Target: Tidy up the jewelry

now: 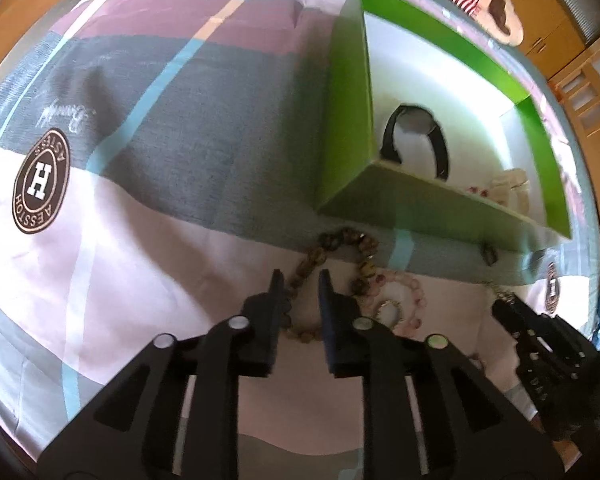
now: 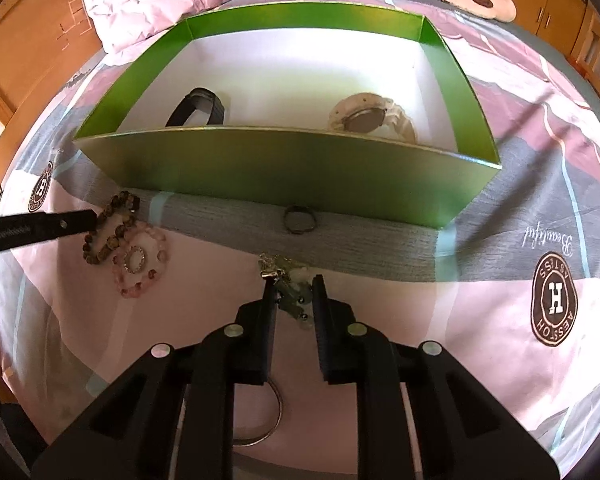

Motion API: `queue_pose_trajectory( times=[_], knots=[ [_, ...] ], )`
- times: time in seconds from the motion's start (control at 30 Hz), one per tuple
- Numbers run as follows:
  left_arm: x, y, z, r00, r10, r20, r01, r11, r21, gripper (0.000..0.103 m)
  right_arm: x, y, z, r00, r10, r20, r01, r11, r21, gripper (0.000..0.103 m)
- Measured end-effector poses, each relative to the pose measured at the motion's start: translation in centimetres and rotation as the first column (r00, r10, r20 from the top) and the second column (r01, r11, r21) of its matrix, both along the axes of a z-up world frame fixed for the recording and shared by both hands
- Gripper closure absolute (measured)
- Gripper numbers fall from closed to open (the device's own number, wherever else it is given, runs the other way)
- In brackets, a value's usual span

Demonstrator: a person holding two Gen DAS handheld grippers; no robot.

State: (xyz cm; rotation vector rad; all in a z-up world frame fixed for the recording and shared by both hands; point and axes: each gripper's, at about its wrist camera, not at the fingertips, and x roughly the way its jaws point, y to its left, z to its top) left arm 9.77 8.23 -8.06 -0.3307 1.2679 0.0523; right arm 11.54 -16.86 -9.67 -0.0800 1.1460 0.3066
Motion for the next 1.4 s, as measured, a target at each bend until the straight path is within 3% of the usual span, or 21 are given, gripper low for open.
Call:
queue_pose_trajectory(
  times=[0.13, 0.2, 0.3, 0.4, 0.47, 0.63, 0.73, 0.83, 0.9, 1.1, 1.4],
  knots=[
    [0.4, -1.1, -0.8, 1.0, -0.029, -0.007, 0.029, 0.999, 0.044, 0.065, -0.2, -1.0, -0.2, 1.0, -0.012, -0.017, 0.013, 1.0, 0.017, 0.085],
    [0.5, -1.7, -0.8, 0.999, -0.045, -0.004, 0.045, 0.995, 0.083, 0.065, 0.0, -1.0, 0.0, 1.0, -0.014, -0.013, 0.014, 1.0, 0.018, 0.085],
    [0.5, -2.3, -0.7, 0.998, -0.057, 0.008, 0.055, 0.988, 0.144, 0.095, 0.0, -1.2, 0.2, 1.0, -0.017, -0.008, 0.018, 1.0, 0.024, 0.085],
    [0.2, -2.3, 0.5, 0.997, -0.057, 0.054, 0.053, 0.995, 0.083, 0.095, -0.1, -1.3, 0.5, 1.0, -0.018, -0.001, 0.018, 0.999, 0.028, 0.085],
    [-0.2, -2.5, 2.5, 0.991, -0.067, 0.116, 0.057, 0.995, 0.085, 0.095, -0.4, -1.3, 0.9, 1.0, -0.019, 0.011, 0.019, 0.999, 0.027, 0.085],
    [-1.9, -2.8, 7.2, 0.955, -0.076, 0.288, 0.055, 0.995, 0.078, 0.095, -1.3, -1.4, 3.1, 0.997, -0.011, 0.079, 0.007, 0.999, 0.043, 0.085],
    [-2.5, -3.5, 9.5, 0.917, -0.103, 0.384, 0.05, 0.988, 0.146, 0.095, -1.9, -1.7, 4.9, 0.986, -0.008, 0.165, -0.004, 0.997, 0.073, 0.085],
    [-2.7, -3.6, 11.2, 0.88, -0.11, 0.462, 0.045, 0.988, 0.149, 0.095, -2.5, -2.0, 6.3, 0.968, -0.007, 0.249, -0.02, 0.994, 0.106, 0.085],
    [-2.7, -3.8, 11.6, 0.869, -0.112, 0.482, 0.042, 0.987, 0.153, 0.095, -2.6, -1.9, 7.2, 0.96, -0.014, 0.28, -0.022, 0.992, 0.126, 0.085],
    [-3.0, -3.9, 11.7, 0.868, -0.113, 0.483, 0.035, 0.985, 0.168, 0.095, -2.3, -1.9, 8.4, 0.956, -0.027, 0.291, -0.016, 0.989, 0.144, 0.085],
    [-3.9, -4.4, 12.9, 0.835, -0.118, 0.538, -0.008, 0.974, 0.225, 0.095, -3.2, -1.7, 9.9, 0.938, -0.045, 0.344, -0.004, 0.99, 0.143, 0.085]
  ],
)
